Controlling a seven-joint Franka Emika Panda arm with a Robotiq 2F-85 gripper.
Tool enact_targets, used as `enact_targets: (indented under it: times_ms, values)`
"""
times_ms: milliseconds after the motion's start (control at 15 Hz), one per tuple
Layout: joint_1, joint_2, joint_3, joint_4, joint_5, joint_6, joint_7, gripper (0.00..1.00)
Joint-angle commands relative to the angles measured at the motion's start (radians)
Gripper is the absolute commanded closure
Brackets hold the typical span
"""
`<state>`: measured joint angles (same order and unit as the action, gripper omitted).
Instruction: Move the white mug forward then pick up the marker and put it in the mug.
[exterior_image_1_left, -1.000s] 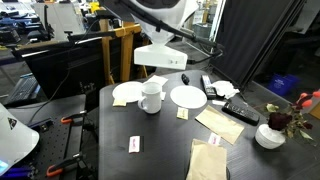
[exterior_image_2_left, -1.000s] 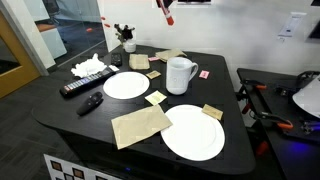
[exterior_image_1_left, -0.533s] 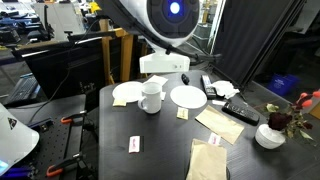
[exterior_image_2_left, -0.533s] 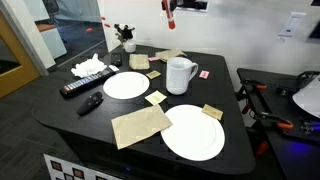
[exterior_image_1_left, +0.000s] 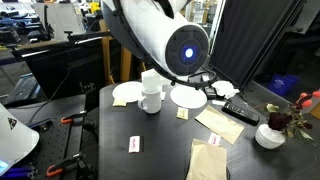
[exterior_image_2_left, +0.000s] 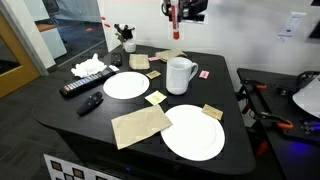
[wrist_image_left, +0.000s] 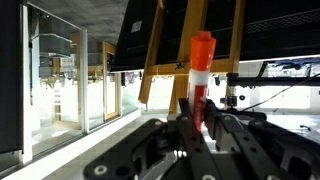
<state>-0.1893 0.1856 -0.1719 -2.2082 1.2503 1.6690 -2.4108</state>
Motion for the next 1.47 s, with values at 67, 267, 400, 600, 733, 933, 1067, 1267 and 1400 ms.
enact_targets:
  times_ms: [67, 267, 400, 600, 733, 933, 1067, 1267, 1400]
  values:
    - [-0.028, 0.079, -0.014, 0.054, -0.031, -0.096, -0.038, 0.95]
    - [-0.036, 0.117, -0.014, 0.070, -0.052, -0.116, -0.056, 0.95]
    - [-0.039, 0.139, -0.012, 0.077, -0.064, -0.122, -0.074, 0.95]
    - [-0.043, 0.171, -0.010, 0.087, -0.073, -0.126, -0.105, 0.95]
    - [-0.045, 0.189, -0.010, 0.090, -0.075, -0.125, -0.126, 0.95]
    - [-0.046, 0.213, -0.009, 0.093, -0.080, -0.118, -0.158, 0.95]
    - [-0.048, 0.228, -0.009, 0.094, -0.086, -0.116, -0.177, 0.95]
    - [-0.051, 0.244, -0.008, 0.093, -0.092, -0.113, -0.191, 0.95]
    - [-0.052, 0.254, -0.008, 0.091, -0.091, -0.112, -0.201, 0.95]
